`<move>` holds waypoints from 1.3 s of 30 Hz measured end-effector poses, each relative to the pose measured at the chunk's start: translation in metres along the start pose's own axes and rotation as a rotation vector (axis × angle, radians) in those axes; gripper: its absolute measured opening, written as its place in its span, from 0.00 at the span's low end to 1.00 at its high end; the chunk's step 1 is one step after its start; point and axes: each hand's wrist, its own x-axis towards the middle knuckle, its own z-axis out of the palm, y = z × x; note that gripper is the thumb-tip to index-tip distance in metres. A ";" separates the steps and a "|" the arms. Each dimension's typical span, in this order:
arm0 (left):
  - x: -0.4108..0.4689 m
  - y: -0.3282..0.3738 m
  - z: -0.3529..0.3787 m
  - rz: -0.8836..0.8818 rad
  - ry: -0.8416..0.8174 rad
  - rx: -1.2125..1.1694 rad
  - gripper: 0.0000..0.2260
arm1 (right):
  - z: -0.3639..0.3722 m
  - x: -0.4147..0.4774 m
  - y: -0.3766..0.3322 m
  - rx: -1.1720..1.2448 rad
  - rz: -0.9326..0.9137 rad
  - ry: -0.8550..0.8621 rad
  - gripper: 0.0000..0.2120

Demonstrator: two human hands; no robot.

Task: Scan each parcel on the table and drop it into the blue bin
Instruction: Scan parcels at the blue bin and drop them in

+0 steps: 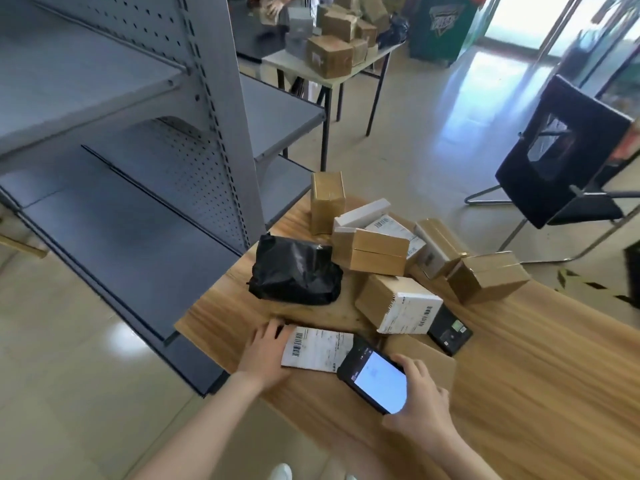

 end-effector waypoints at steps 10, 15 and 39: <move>-0.014 -0.044 -0.009 0.155 -0.101 0.002 0.29 | 0.022 -0.010 -0.044 -0.285 -0.115 0.013 0.46; -0.017 -0.062 -0.025 0.309 -0.023 0.009 0.30 | 0.024 -0.009 -0.067 -0.439 -0.190 0.047 0.43; -0.065 -0.043 -0.046 0.417 0.065 0.090 0.37 | 0.015 -0.062 -0.022 -0.078 0.011 0.149 0.46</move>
